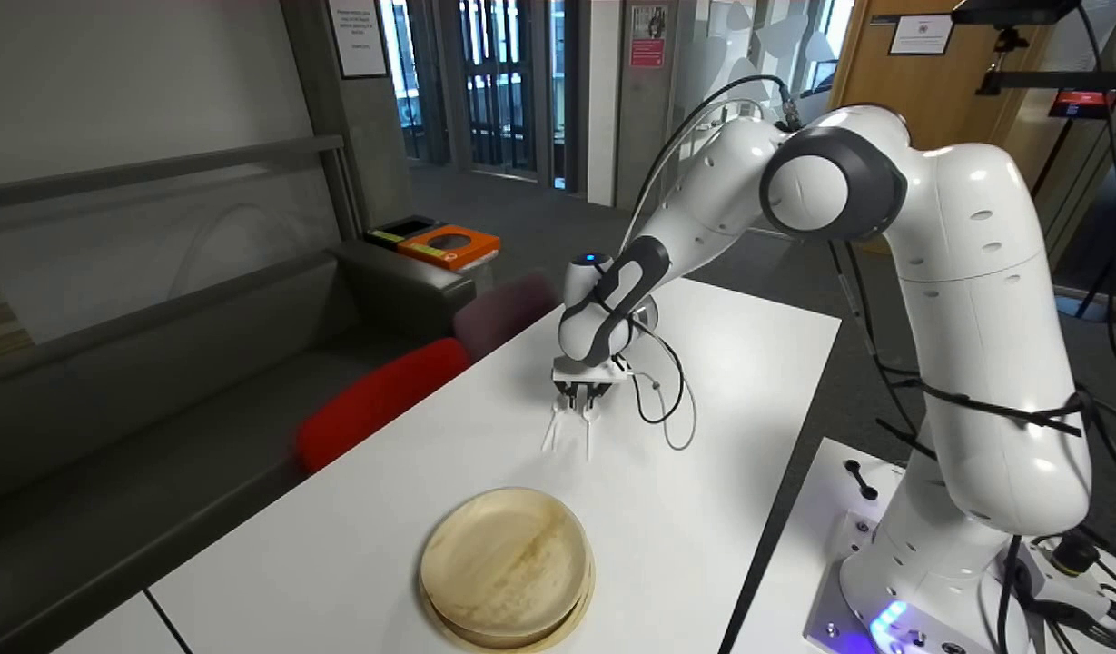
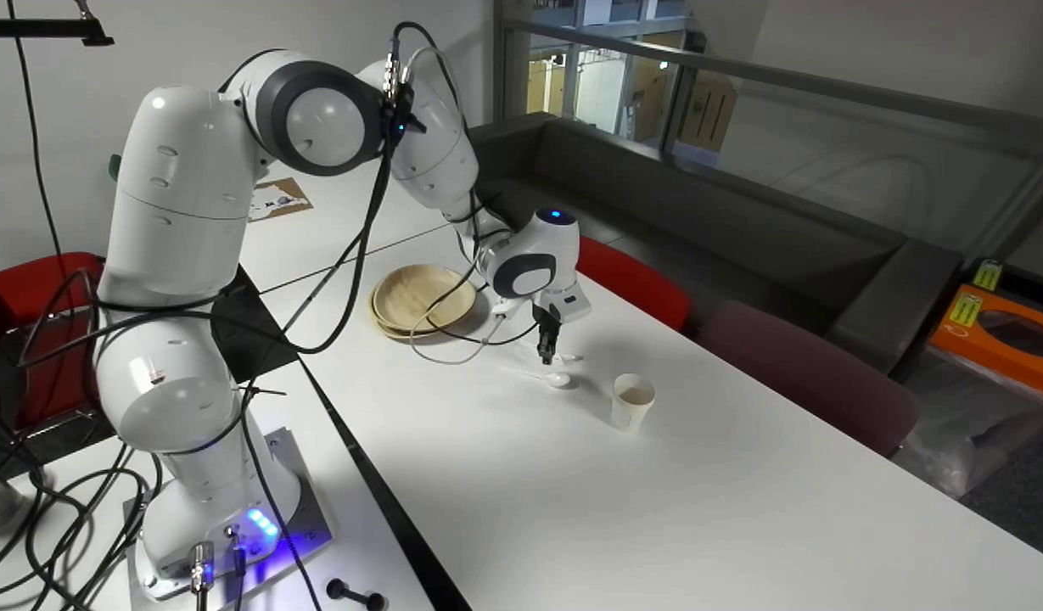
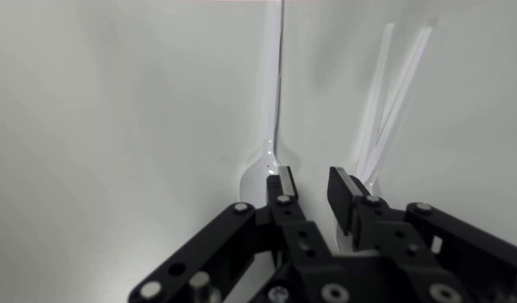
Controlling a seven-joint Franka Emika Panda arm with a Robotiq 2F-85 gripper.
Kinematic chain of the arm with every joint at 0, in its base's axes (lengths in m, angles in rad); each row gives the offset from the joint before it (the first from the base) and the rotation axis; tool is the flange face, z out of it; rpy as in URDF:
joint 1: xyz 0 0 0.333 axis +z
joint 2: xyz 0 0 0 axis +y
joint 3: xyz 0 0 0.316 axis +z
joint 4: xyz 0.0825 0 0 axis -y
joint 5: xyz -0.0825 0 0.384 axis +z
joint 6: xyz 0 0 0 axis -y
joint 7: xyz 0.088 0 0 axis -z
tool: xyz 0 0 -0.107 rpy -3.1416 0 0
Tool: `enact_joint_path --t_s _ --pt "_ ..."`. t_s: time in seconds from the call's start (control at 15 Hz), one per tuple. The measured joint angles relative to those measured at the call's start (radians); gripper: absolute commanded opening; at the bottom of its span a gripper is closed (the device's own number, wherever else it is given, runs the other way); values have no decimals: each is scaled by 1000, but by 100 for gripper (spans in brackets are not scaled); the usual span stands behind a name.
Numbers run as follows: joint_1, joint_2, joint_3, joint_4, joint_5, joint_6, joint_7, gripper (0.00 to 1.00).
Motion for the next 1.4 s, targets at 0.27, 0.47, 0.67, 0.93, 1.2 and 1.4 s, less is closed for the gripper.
enact_joint_path --t_s 0.27,0.47,0.67,0.93,1.2,1.4 --pt "0 -6 5 -2 0 0 0 57" --pt "0 -6 9 -6 0 0 0 54" --pt "0 -5 12 -15 0 0 -1 53" --pt "-1 -2 13 -33 0 0 -2 51" --pt "-11 -2 13 -50 0 0 -5 51" --pt "-20 -1 13 -59 0 0 -7 49"
